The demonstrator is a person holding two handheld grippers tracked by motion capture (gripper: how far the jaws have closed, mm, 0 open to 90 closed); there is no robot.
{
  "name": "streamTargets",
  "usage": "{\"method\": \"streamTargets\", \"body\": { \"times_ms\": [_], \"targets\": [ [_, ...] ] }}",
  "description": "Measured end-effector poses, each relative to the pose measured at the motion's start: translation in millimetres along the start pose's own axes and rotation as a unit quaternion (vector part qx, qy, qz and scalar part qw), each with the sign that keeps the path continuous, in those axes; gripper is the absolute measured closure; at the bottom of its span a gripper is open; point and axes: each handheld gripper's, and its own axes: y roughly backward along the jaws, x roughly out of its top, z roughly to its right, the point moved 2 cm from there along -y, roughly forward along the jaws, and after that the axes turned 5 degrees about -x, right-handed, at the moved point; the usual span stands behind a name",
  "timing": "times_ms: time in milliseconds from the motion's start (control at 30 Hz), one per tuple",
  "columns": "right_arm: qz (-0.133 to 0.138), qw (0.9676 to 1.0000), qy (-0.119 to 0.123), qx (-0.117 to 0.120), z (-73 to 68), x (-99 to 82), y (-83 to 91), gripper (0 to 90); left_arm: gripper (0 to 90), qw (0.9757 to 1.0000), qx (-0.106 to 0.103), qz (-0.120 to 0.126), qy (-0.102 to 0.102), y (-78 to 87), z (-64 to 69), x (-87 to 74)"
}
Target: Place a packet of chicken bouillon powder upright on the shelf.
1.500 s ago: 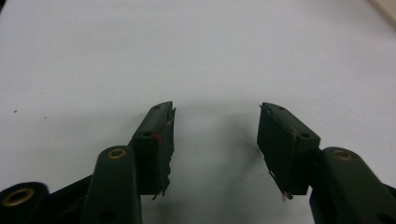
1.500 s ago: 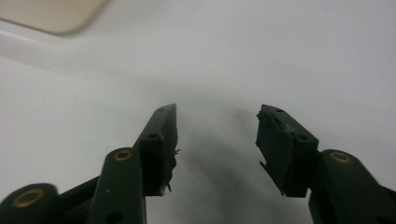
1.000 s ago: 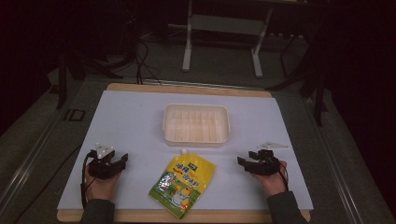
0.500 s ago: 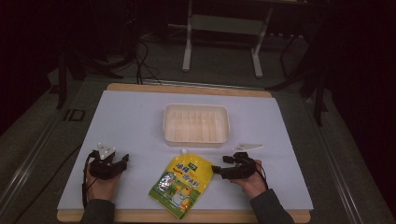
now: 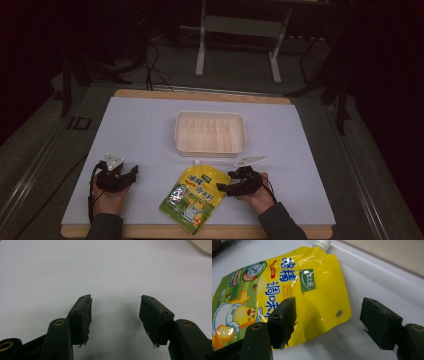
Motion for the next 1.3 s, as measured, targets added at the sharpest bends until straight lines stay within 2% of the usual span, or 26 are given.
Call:
{"method": "streamTargets", "body": {
  "times_ms": [267, 367, 467, 533, 600, 633, 667, 733, 767, 800, 833, 900, 967, 1067, 1167, 1300],
  "targets": [
    [-0.020, 0.9995, 0.001, 0.025, -9.7, -0.6, -12.8, 27.8, 42.5, 1.0000, 0.000, -0.001, 0.000, -0.2, -0.1, 0.0],
    [-0.023, 0.9979, -0.008, 0.060, -13.7, 0.8, -15.3, 30.6, 42.5, 1.0000, 0.000, -0.002, -0.001, -0.4, 0.2, -0.1],
    [-0.025, 0.9979, -0.004, 0.059, -16.6, 1.7, -17.3, 30.2, 42.5, 1.0000, 0.001, -0.002, -0.002, -0.5, 0.4, -0.1],
    [-0.032, 0.9963, -0.009, 0.079, -19.4, 3.4, -19.2, 32.5, 42.5, 1.0000, 0.002, -0.002, -0.003, -0.6, 0.7, -0.1],
    [-0.032, 0.9964, -0.007, 0.078, -20.6, 3.7, -20.1, 33.9, 42.5, 1.0000, 0.002, -0.003, -0.003, -0.7, 0.7, -0.1],
    [-0.034, 0.9972, -0.011, 0.066, -21.0, 4.6, -20.1, 43.9, 42.5, 1.0000, 0.002, -0.003, -0.003, -0.8, 0.8, -0.1],
    [-0.034, 0.9969, -0.025, 0.067, -20.0, 4.7, -20.3, 48.6, 42.5, 1.0000, 0.002, -0.003, -0.004, -0.9, 0.8, -0.1],
    [-0.036, 0.9969, -0.032, 0.062, -19.1, 3.7, -20.9, 64.8, 42.5, 1.0000, 0.002, -0.003, -0.003, -0.9, 0.8, -0.1],
    [-0.037, 0.9966, -0.037, 0.063, -18.8, 3.4, -21.3, 69.9, 42.5, 1.0000, 0.002, -0.003, -0.003, -0.8, 0.7, -0.1],
    [-0.037, 0.9966, -0.037, 0.063, -18.8, 3.4, -21.3, 69.9, 42.5, 1.0000, 0.002, -0.003, -0.003, -0.8, 0.7, -0.1],
    [-0.038, 0.9965, -0.040, 0.063, -18.9, 3.0, -21.3, 80.9, 42.5, 1.0000, 0.001, -0.003, -0.003, -0.7, 0.6, -0.2],
    [-0.033, 0.9966, -0.039, 0.064, -19.9, 3.6, -20.2, 85.1, 42.4, 1.0000, 0.001, -0.002, -0.002, -0.5, 0.5, -0.2],
    [-0.029, 0.9971, -0.030, 0.064, -21.6, 6.0, -17.3, 86.4, 42.5, 1.0000, 0.000, -0.002, -0.002, -0.4, 0.3, -0.2],
    [-0.020, 0.9970, -0.030, 0.069, -22.6, 9.0, -13.9, 87.6, 42.5, 1.0000, -0.001, -0.002, -0.001, -0.5, 0.4, -0.2],
    [0.003, 0.9966, -0.029, 0.077, -24.9, 19.4, -5.3, 89.6, 42.4, 1.0000, -0.001, -0.001, 0.000, -0.4, 0.1, -0.3],
    [0.015, 0.9963, -0.021, 0.082, -28.5, 30.9, 0.8, 89.9, 42.5, 1.0000, -0.001, -0.001, 0.000, -0.3, -0.1, -0.3]
  ]
}}
